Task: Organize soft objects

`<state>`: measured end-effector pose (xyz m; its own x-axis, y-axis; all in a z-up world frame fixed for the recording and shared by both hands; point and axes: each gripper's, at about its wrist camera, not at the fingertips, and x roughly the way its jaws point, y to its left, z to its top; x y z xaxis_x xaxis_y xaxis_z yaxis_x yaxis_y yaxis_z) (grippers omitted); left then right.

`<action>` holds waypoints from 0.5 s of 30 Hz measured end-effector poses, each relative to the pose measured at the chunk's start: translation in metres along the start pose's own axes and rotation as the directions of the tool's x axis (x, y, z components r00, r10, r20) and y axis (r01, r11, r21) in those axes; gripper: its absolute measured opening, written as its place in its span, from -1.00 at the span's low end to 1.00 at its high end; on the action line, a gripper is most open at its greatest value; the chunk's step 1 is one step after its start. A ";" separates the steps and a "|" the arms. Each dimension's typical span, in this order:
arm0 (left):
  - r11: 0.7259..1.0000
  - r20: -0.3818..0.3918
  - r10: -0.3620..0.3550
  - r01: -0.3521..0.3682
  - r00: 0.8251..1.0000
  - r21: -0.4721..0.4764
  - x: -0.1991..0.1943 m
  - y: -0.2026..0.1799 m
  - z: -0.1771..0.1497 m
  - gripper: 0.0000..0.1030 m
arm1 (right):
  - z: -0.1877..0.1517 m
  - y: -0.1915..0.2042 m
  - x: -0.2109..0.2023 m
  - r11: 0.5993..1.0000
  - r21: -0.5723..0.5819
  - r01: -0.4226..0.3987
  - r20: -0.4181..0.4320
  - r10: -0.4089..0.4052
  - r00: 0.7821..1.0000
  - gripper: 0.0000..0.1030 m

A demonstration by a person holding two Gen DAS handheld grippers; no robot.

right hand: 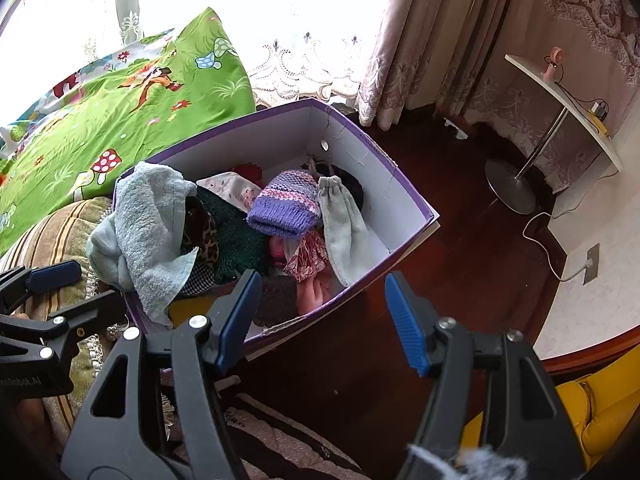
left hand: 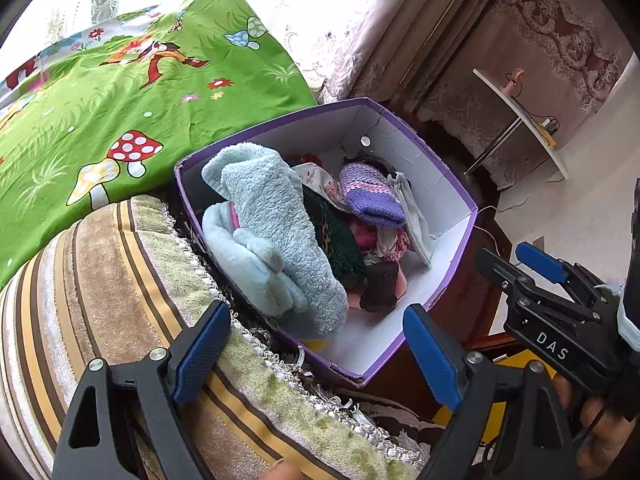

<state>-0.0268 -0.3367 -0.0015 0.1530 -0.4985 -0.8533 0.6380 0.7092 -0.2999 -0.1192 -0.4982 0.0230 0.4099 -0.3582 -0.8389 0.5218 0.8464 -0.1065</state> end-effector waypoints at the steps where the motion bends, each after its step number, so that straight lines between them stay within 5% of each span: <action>1: 1.000 0.000 0.000 0.000 1.000 -0.001 0.000 0.000 0.000 0.73 | 0.000 0.000 0.000 1.000 0.000 -0.001 0.000 0.001 1.000 0.32; 15: 1.000 -0.001 0.000 0.000 1.000 0.000 0.000 0.000 0.000 0.73 | -0.001 -0.002 0.001 1.000 0.004 -0.001 -0.004 0.001 1.000 0.32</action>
<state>-0.0269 -0.3365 -0.0015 0.1526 -0.4982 -0.8535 0.6382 0.7091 -0.2997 -0.1204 -0.5001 0.0220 0.4076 -0.3559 -0.8410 0.5243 0.8452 -0.1036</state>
